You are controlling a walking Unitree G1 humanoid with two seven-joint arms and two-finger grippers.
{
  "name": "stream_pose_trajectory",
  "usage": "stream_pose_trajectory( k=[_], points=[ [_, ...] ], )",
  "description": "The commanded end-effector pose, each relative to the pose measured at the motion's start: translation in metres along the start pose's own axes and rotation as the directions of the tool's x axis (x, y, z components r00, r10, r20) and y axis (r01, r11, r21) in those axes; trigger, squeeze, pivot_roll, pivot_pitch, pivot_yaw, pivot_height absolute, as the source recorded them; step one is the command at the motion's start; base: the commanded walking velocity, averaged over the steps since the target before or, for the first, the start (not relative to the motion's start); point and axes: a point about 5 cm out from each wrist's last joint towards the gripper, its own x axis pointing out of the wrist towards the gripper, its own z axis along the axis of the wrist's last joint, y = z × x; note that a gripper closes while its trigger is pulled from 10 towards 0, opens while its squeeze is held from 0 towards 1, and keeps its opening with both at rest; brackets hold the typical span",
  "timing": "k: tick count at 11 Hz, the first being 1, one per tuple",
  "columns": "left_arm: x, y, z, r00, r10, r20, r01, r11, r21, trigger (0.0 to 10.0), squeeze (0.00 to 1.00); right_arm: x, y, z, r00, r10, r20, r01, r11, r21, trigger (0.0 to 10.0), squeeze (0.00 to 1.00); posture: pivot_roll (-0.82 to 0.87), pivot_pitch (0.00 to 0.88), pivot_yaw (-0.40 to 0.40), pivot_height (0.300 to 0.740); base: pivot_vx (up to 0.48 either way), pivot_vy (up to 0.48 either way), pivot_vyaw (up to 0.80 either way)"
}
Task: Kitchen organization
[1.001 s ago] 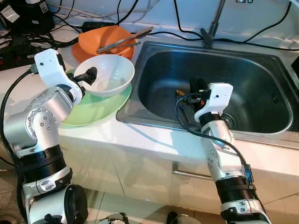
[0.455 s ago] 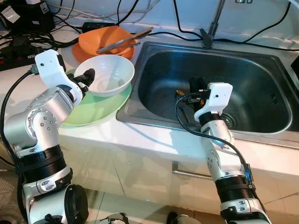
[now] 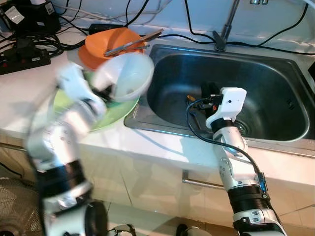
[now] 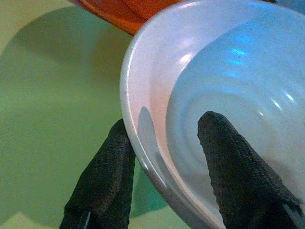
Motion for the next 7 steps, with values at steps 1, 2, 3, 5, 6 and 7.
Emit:
stream_pose_trajectory(
  k=[1,2,3,5,6,7],
  points=[
    [-0.0019,-0.0069,0.0017,1.0,-0.016,0.004,0.016,1.0,0.008,0.0,0.0,-0.0073,-0.0022,-0.0153,0.998,-0.012,-0.058,0.014,1.0,0.018,10.0,0.0,0.14,0.089,0.039,0.74,0.0,0.0,0.0],
    [-0.0012,-0.0087,0.0031,1.0,-0.019,0.007,0.019,1.0,0.008,0.0,0.0,-0.0069,-0.0025,-0.0151,0.998,-0.014,-0.058,0.015,1.0,0.017,10.0,0.0,0.14,0.091,0.039,0.74,0.0,0.0,0.0],
    [-0.0013,-0.0084,0.0048,1.0,-0.017,0.013,0.016,1.0,0.006,0.0,0.0,-0.0068,-0.0026,-0.0151,0.998,-0.015,-0.058,0.016,1.0,0.017,10.0,0.0,0.14,0.091,0.039,0.74,0.0,0.0,0.0],
    [-0.0024,-0.0073,0.008,0.999,-0.013,0.031,0.014,1.0,-0.01,0.0,0.0,-0.0061,-0.0024,-0.0151,0.998,-0.015,-0.058,0.016,1.0,0.017,10.0,0.0,0.14,0.093,0.038,0.74,0.0,0.0,0.0],
    [-0.0026,-0.0064,0.0089,0.999,-0.011,0.035,0.011,1.0,-0.011,0.0,0.0,-0.0059,-0.0023,-0.0151,0.998,-0.014,-0.059,0.015,1.0,0.017,10.0,0.0,0.14,0.093,0.036,0.74,0.0,0.0,0.0],
    [-0.0028,-0.0055,0.0092,0.999,-0.009,0.038,0.009,1.0,-0.014,0.0,0.0,-0.0059,-0.0026,-0.0152,0.998,-0.013,-0.059,0.014,1.0,0.017,10.0,0.0,0.14,0.093,0.036,0.74,0.0,0.0,0.0]
  ],
)
